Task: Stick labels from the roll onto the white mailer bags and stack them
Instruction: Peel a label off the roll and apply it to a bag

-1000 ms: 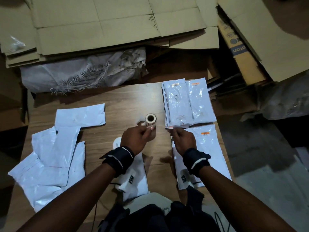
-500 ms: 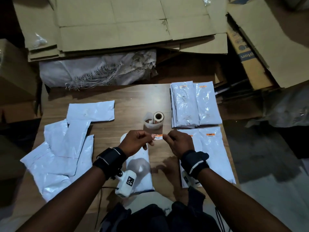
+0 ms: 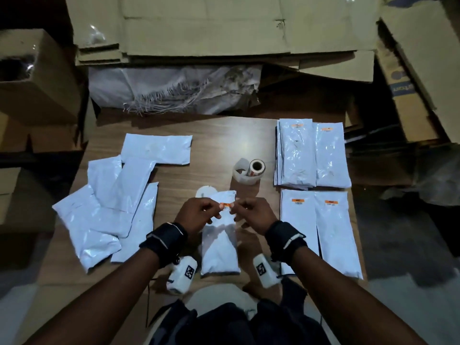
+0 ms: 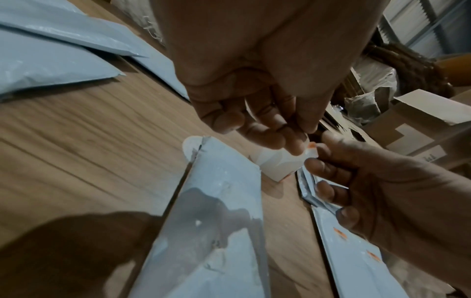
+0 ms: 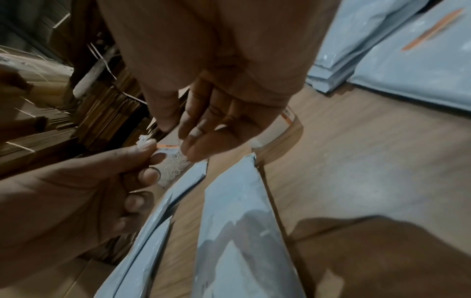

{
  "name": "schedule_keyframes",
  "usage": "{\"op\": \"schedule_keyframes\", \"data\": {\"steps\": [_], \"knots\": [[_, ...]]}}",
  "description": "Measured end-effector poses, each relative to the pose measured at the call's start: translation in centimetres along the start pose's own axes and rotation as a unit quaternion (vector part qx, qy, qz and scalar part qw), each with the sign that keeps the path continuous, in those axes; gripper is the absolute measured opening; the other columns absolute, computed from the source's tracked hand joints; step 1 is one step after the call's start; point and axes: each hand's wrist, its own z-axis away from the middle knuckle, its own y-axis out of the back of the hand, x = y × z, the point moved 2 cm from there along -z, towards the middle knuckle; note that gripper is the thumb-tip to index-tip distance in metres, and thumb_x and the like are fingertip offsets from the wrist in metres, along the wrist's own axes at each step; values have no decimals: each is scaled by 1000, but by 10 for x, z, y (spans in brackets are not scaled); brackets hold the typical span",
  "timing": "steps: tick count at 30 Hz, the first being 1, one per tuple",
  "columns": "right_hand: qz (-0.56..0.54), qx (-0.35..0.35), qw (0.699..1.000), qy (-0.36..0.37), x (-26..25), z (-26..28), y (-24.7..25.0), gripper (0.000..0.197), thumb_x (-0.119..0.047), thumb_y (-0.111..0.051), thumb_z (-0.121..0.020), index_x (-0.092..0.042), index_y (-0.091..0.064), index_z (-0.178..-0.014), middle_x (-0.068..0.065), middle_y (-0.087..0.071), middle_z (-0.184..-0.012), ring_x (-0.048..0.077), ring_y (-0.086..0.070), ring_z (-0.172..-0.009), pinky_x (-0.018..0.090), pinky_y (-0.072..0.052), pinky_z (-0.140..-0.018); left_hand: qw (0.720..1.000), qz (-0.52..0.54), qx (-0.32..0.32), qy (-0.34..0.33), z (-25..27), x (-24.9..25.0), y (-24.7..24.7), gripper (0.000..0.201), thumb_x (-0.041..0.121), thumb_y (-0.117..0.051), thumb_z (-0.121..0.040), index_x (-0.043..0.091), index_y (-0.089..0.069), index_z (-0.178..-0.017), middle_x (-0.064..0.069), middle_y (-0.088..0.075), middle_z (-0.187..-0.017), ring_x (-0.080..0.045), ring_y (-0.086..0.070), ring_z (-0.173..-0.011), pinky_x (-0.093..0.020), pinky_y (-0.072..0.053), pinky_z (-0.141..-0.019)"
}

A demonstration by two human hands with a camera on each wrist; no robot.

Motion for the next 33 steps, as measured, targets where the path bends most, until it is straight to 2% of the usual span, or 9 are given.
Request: {"op": "schedule_keyframes", "data": {"steps": [5, 8, 10, 13, 16, 21, 26, 30, 33], "knots": [[-8, 0, 1000, -25, 12, -6, -20, 13, -14, -67, -90, -5, -69, -81, 11, -69, -74, 14, -62, -59, 21, -47, -48, 999, -41, 0, 18, 3, -19, 5, 20, 37, -69, -88, 23, -77, -76, 8, -73, -72, -8, -68, -66, -30, -57, -63], [54, 24, 998, -20, 19, -11, -26, 19, -12, -62, -89, -13, -61, -70, 8, -63, -66, 10, -56, -52, 25, -49, -49, 994, -103, -3, 41, 3, -30, 2, 24, 42, -67, -87, 25, -76, -73, 10, -72, -69, -6, -66, -64, -30, -54, -67], [84, 15, 996, -30, 24, -11, -30, 24, -11, -61, -87, -17, -59, -65, 5, -63, -65, 16, -58, -58, 34, -55, -56, 991, -121, -16, 57, 3, -39, -1, 26, 45, -66, -87, 24, -76, -74, 6, -70, -66, -9, -66, -63, -32, -52, -67], [117, -2, 992, -47, 31, -10, -34, 25, -7, -64, -83, -20, -63, -61, 6, -66, -64, 17, -61, -60, 36, -56, -64, 986, -147, -47, 66, 2, -47, -9, 37, 48, -61, -84, 16, -70, -70, -7, -66, -65, -15, -58, -58, -39, -50, -65], [153, -1, 986, -61, 36, -11, -35, 24, -9, -63, -76, -19, -65, -53, 8, -69, -64, 17, -63, -61, 38, -56, -69, 979, -185, -50, 74, 2, -51, -12, 38, 48, -57, -85, 15, -67, -68, -6, -64, -65, -17, -60, -62, -36, -48, -63], [127, 31, 988, -84, 40, -10, -39, 20, -9, -67, -78, -18, -67, -60, -3, -66, -58, 2, -57, -51, 20, -47, -55, 968, -231, -24, 94, 5, -50, -14, 35, 48, -59, -88, 20, -72, -69, 1, -67, -70, -17, -62, -69, -31, -48, -65], [133, 47, 986, -85, 47, -7, -44, 12, -17, -68, -75, -21, -69, -63, -5, -68, -63, 8, -63, -60, 23, -50, -61, 963, -254, 17, 91, 12, -56, -17, 27, 50, -64, -84, 27, -77, -81, 5, -72, -80, -14, -65, -75, -27, -49, -65], [169, 63, 979, -91, 52, -3, -46, 15, -23, -72, -78, -24, -68, -63, -12, -65, -59, -4, -59, -57, 7, -38, -51, 954, -288, 8, 79, 13, -60, -22, 29, 52, -58, -88, 28, -75, -86, 5, -72, -84, -17, -64, -78, -28, -46, -65], [186, 78, 976, -88, 53, -2, -46, 13, -26, -71, -80, -24, -69, -68, -14, -64, -62, -5, -57, -60, 8, -36, -51, 948, -311, 7, 67, 11, -61, -25, 30, 53, -54, -89, 28, -70, -83, 3, -70, -81, -19, -63, -77, -28, -42, -62]]}}
